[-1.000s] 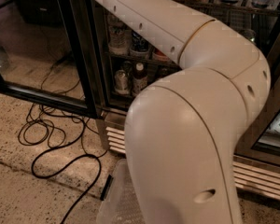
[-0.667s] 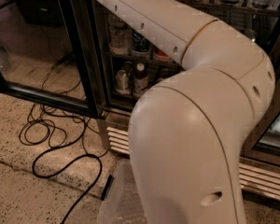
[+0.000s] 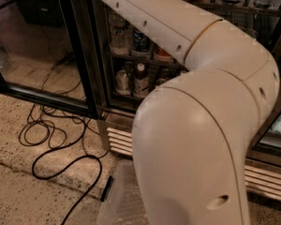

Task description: Pick coke can from top shelf of fridge

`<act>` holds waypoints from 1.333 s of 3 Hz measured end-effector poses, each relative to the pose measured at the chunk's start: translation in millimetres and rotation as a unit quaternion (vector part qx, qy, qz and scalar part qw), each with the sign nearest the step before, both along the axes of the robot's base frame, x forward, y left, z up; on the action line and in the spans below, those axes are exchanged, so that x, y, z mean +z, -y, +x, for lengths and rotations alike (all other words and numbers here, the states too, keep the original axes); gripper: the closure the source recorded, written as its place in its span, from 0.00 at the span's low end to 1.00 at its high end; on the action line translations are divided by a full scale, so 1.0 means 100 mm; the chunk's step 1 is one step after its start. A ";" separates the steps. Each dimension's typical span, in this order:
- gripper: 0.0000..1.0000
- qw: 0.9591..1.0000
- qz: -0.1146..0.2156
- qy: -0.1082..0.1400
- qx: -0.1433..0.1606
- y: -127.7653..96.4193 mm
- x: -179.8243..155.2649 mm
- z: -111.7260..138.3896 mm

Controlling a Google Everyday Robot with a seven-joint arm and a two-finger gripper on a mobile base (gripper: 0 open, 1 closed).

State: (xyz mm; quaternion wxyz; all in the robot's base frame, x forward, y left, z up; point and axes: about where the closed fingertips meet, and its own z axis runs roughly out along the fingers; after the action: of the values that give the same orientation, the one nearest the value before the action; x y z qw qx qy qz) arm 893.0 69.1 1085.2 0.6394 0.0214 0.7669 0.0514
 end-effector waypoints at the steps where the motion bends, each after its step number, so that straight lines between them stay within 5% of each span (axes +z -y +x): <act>1: 1.00 1.000 0.002 -0.002 0.008 -0.03 0.04 -0.03; 4: 1.00 0.999 0.008 -0.011 0.031 -0.09 0.14 -0.14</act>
Offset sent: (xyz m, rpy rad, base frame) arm -0.0614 0.0337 0.0421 0.1182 0.1341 0.2123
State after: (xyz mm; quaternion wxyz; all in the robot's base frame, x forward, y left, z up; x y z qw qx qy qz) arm 879.3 78.1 1099.2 0.6285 0.0037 0.7740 0.0772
